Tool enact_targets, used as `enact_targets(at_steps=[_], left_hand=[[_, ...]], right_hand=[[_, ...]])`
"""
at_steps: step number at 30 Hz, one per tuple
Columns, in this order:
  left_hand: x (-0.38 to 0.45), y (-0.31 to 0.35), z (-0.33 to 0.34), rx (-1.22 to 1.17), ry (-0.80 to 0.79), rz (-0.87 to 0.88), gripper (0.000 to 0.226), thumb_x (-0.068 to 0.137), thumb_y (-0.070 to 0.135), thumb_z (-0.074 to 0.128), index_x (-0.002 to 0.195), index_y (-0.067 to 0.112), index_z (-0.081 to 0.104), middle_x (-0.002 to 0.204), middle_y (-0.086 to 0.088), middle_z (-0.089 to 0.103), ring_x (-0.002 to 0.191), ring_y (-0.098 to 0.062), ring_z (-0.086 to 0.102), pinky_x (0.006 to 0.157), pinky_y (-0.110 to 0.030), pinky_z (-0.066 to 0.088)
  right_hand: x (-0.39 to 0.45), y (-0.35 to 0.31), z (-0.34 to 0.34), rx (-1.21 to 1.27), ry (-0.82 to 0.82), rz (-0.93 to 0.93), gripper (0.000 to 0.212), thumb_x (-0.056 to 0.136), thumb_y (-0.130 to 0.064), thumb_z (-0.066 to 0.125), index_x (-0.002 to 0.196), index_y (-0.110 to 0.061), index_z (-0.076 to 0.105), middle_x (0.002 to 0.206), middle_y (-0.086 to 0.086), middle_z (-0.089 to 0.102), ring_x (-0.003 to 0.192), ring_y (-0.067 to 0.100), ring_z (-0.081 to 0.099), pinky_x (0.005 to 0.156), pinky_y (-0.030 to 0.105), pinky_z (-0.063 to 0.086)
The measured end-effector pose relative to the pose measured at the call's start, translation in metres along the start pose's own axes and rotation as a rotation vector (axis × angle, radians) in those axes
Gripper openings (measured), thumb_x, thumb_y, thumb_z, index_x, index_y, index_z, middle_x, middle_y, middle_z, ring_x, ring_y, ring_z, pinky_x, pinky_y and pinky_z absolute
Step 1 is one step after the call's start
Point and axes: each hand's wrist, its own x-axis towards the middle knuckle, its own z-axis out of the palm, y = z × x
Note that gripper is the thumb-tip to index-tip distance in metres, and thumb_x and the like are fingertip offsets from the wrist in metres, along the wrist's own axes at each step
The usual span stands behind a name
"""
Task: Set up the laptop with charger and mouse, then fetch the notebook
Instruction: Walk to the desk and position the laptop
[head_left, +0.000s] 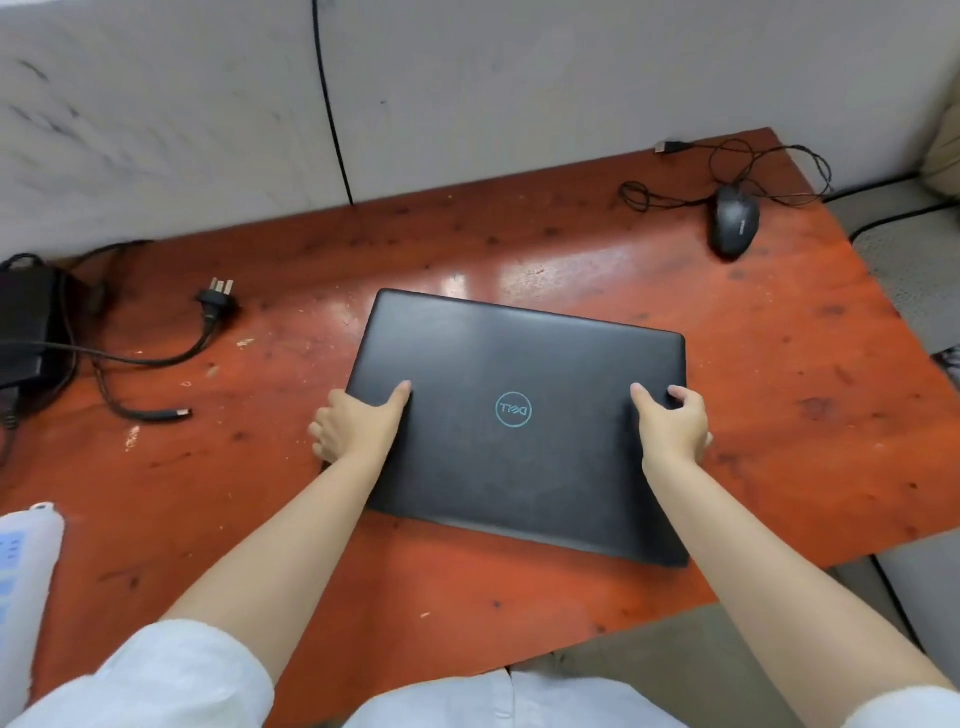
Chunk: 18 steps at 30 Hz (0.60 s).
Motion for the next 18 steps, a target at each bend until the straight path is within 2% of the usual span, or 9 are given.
enact_targets(at_steps=[3, 5, 7, 9, 12, 14, 16, 18], left_hand=[[-0.007, -0.024, -0.006, -0.019, 0.044, -0.050, 0.082, 0.067, 0.056, 0.069, 0.122, 0.000, 0.046, 0.129, -0.024, 0.049, 0.122, -0.040, 0.041, 0.100, -0.047, 0.036], [-0.010, -0.037, -0.010, -0.051, 0.072, -0.090, 0.082, 0.067, 0.055, 0.070, 0.122, 0.000, 0.045, 0.129, -0.024, 0.049, 0.122, -0.040, 0.040, 0.100, -0.047, 0.036], [-0.016, -0.048, -0.012, -0.068, 0.089, -0.122, 0.081, 0.067, 0.054, 0.070, 0.123, 0.000, 0.045, 0.130, -0.024, 0.049, 0.123, -0.039, 0.040, 0.101, -0.047, 0.035], [-0.021, -0.057, -0.013, -0.086, 0.109, -0.156, 0.081, 0.068, 0.054, 0.070, 0.123, 0.000, 0.045, 0.130, -0.024, 0.048, 0.124, -0.039, 0.039, 0.102, -0.047, 0.034], [-0.027, -0.064, -0.015, -0.099, 0.129, -0.183, 0.081, 0.069, 0.054, 0.069, 0.124, -0.001, 0.044, 0.130, -0.024, 0.048, 0.124, -0.039, 0.038, 0.102, -0.047, 0.033], [-0.031, -0.066, -0.015, -0.105, 0.133, -0.187, 0.080, 0.070, 0.054, 0.068, 0.123, -0.001, 0.044, 0.130, -0.024, 0.048, 0.123, -0.039, 0.039, 0.102, -0.047, 0.034], [-0.034, -0.066, -0.015, -0.104, 0.132, -0.184, 0.079, 0.071, 0.054, 0.068, 0.122, -0.001, 0.044, 0.129, -0.024, 0.049, 0.123, -0.039, 0.039, 0.101, -0.046, 0.034], [-0.036, -0.066, -0.014, -0.096, 0.134, -0.183, 0.078, 0.071, 0.054, 0.067, 0.121, -0.001, 0.045, 0.128, -0.024, 0.049, 0.122, -0.039, 0.040, 0.101, -0.045, 0.035]], right_hand=[[-0.003, -0.007, 0.008, 0.065, -0.046, -0.010, 0.037, 0.077, -0.036, 0.066, 0.107, -0.016, 0.059, 0.105, 0.009, 0.064, 0.117, 0.032, 0.047, 0.100, 0.045, 0.042], [-0.006, -0.010, 0.015, 0.124, -0.094, -0.004, 0.027, 0.078, -0.036, 0.065, 0.096, -0.016, 0.062, 0.091, 0.003, 0.060, 0.113, 0.031, 0.051, 0.097, 0.044, 0.045], [-0.009, -0.012, 0.019, 0.158, -0.135, 0.001, 0.015, 0.079, -0.035, 0.063, 0.076, -0.021, 0.059, 0.086, 0.002, 0.057, 0.108, 0.027, 0.051, 0.091, 0.042, 0.045], [-0.014, -0.016, 0.023, 0.152, -0.177, -0.015, 0.018, 0.079, -0.034, 0.062, 0.068, -0.025, 0.053, 0.086, 0.003, 0.057, 0.104, 0.026, 0.050, 0.090, 0.041, 0.045], [-0.017, -0.019, 0.026, 0.096, -0.197, -0.073, 0.016, 0.077, -0.033, 0.065, 0.082, -0.021, 0.056, 0.088, 0.002, 0.058, 0.112, 0.030, 0.052, 0.096, 0.046, 0.046], [-0.017, -0.019, 0.027, 0.057, -0.202, -0.106, 0.025, 0.076, -0.033, 0.067, 0.094, -0.018, 0.061, 0.092, 0.003, 0.060, 0.114, 0.031, 0.050, 0.096, 0.044, 0.045], [-0.016, -0.019, 0.027, -0.017, -0.198, -0.145, 0.033, 0.077, -0.030, 0.067, 0.105, -0.014, 0.061, 0.105, 0.007, 0.065, 0.116, 0.032, 0.048, 0.097, 0.043, 0.043], [-0.016, -0.018, 0.026, -0.158, -0.208, -0.216, 0.039, 0.077, -0.028, 0.067, 0.112, -0.014, 0.057, 0.119, 0.011, 0.062, 0.119, 0.035, 0.043, 0.099, 0.043, 0.039]])
